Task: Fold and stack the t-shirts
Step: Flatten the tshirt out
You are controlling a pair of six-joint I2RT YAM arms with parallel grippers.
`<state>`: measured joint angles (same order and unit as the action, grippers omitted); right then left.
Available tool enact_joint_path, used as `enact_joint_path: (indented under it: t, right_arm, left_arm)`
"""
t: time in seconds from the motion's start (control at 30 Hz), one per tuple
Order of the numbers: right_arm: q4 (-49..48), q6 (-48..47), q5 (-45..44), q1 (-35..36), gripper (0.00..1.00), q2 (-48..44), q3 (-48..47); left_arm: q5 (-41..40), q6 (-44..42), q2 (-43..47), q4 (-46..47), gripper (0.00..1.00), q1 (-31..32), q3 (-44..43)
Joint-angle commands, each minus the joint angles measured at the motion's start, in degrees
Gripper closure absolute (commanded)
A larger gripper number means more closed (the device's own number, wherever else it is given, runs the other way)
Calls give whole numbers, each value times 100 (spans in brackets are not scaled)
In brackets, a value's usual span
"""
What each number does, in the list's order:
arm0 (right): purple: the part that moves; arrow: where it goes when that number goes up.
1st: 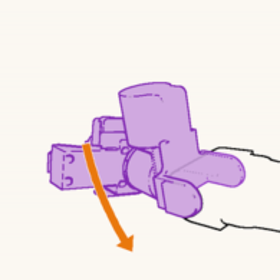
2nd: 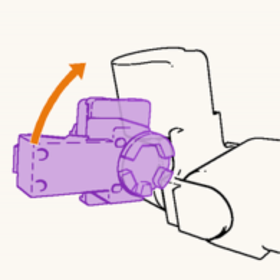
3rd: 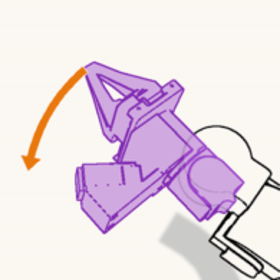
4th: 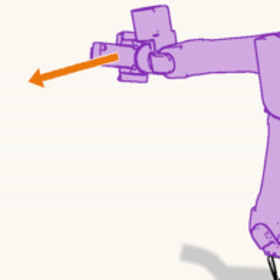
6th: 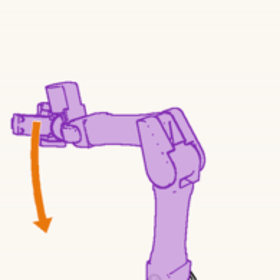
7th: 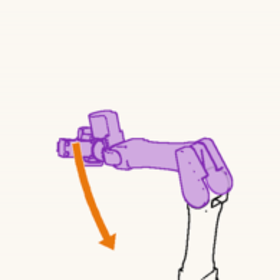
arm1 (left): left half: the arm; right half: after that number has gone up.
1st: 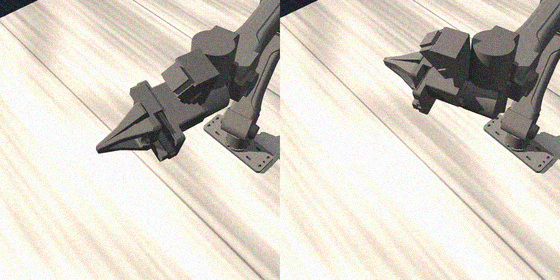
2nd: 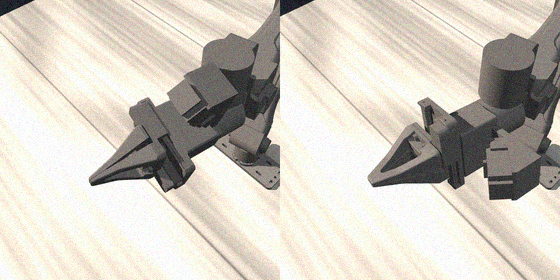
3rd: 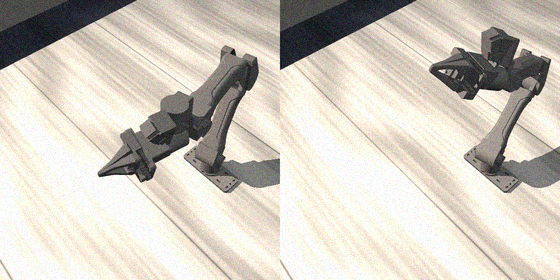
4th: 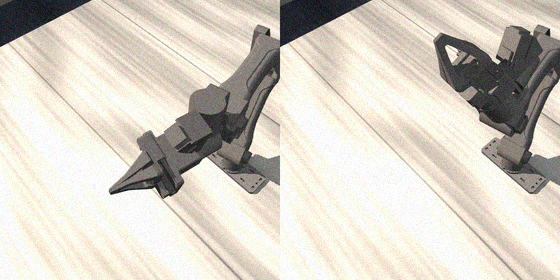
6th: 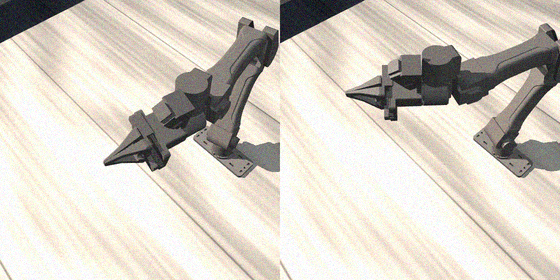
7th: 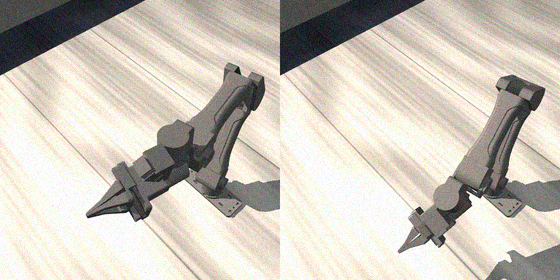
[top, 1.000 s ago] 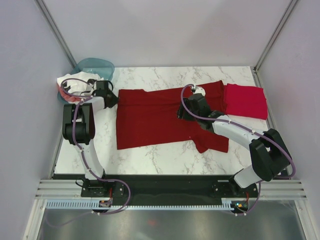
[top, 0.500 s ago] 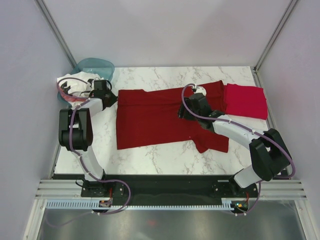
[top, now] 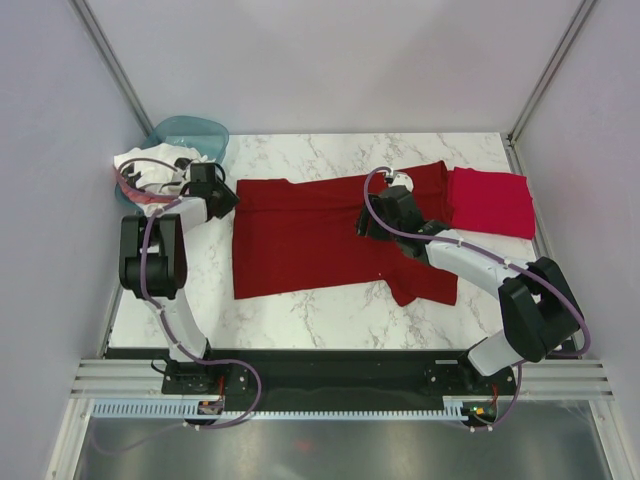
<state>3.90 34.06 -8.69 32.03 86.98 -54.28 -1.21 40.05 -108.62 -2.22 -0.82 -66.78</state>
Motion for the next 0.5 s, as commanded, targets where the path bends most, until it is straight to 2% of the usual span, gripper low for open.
enact_joint_path:
  t: [0.0, 0.2, 0.3, 0.43, 0.47]
  right_arm:
    - [-39, -23, 7, -39, 33, -6, -179]
    - [-39, -31, 7, -39, 33, 3, -170]
    - [-38, -31, 7, -48, 33, 3, -170]
    - [-39, -23, -1, -57, 33, 12, -170]
    - [-39, -31, -1, -65, 33, 12, -170]
  left_arm:
    - [-46, 3, -238, -174, 57, 12, -186]
    - [16, -41, -353, -288, 57, 12, -326]
    - [7, -59, -388, -288, 61, 12, -396]
    - [68, -103, -485, -305, 85, 12, -502]
    - [86, -112, -511, -323, 86, 20, -520]
